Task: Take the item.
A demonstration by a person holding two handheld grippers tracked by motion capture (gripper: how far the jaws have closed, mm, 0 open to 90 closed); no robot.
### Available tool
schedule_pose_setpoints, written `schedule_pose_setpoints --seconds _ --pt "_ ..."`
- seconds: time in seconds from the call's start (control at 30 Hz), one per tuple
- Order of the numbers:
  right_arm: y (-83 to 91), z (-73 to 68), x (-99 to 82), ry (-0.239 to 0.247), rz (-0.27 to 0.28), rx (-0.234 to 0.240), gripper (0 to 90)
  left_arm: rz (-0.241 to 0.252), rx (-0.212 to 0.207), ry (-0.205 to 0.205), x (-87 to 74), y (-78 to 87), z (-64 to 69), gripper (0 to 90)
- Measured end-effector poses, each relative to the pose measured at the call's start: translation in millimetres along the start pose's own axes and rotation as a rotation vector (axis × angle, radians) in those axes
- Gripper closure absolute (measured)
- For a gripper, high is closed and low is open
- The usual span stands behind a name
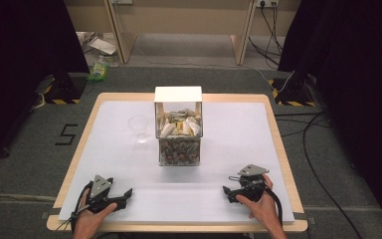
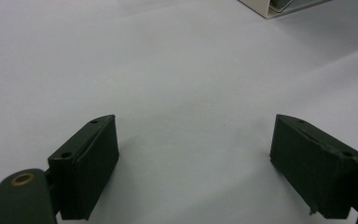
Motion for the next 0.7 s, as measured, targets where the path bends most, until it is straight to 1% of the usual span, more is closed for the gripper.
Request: schedule_pose_setpoints --seconds 0.2,0.27,0.33,0.53,0.63,0.7 --pt "0.0 -0.2 0.0 -0.004 -0.001 0.001 0.3 -0.008 0.008 0.001 1.2 0.4 0.2 15.2" --pt "0.0 0.0 0.0 -0.001 0.0 0.001 0.3 -0.003 0.009 0.006 1.7 0.8 -0.1 16.4" --pt "0.0 0.1 0.0 -0.001 0.0 0.001 0.3 -0.006 0.009 0.002 2.5 2.1 -0.8 18.3" --pt "0.0 -0.2 0.0 -0.004 -0.001 0.001 0.3 0.028 -0.031 0.018 12.4 10.6 2.1 18.8" --pt "0.0 0.0 0.0 -0.002 0.0 0.001 0.3 0.043 -0.05 0.001 18.9 14.0 9.5 18.8" --pt "0.0 0.0 0.0 -0.002 0.0 0.001 0.3 0.055 -0.072 -0.01 23.6 16.1 15.0 18.8"
Point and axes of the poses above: each handheld gripper's, and its own axes: y roughly backward along the jaws, x roughly out of its top, z roughly to its right, the point moved 3 cm from there along -y, roughly forward along the jaws, and after that the axes turned 6 degrees about y, right-handed, at the moved point
